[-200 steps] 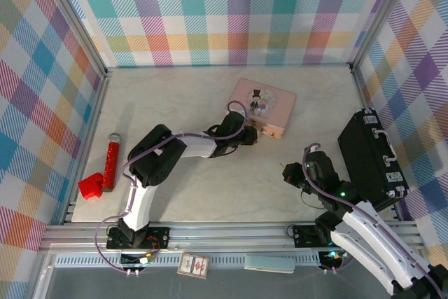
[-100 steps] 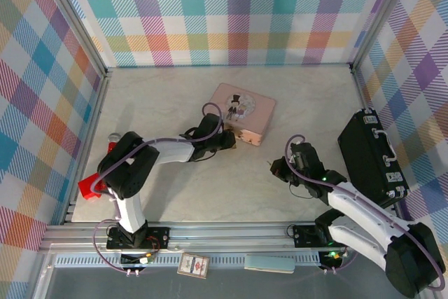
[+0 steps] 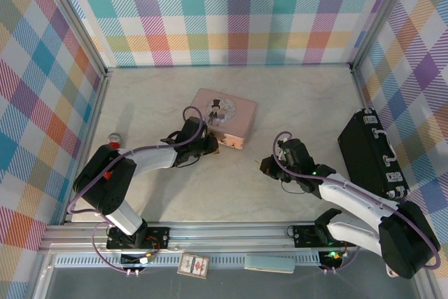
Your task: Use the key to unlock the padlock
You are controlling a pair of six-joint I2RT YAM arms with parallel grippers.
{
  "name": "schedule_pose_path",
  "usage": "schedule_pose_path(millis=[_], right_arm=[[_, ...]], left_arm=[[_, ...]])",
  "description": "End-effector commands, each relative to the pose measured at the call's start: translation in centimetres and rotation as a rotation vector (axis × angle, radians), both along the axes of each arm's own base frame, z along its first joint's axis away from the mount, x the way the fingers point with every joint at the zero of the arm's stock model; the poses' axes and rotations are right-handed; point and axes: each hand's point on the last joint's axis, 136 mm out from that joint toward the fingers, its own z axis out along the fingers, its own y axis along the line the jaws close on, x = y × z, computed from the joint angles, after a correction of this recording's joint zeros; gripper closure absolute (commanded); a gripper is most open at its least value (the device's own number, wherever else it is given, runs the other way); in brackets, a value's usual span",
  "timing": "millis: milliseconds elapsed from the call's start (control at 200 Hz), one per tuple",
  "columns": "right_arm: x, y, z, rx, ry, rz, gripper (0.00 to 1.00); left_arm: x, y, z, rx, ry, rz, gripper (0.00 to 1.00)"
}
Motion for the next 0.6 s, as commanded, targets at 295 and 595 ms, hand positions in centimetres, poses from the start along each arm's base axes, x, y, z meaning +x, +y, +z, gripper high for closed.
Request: schedule_pose_path(millis=[295,595], right_arm=[[-1.5,1.4,0.9,0.141,0.032,0.04,1.0],[-1.7,3.6,-0.8,0.277,0.09,-0.008,1.0]], left_arm=[[0.1,-1.8,0.7,-0.063,0.06,0.076,1.0],[-0.7,-4.5,1.2,-0.165,0.092,0.067,1.0]])
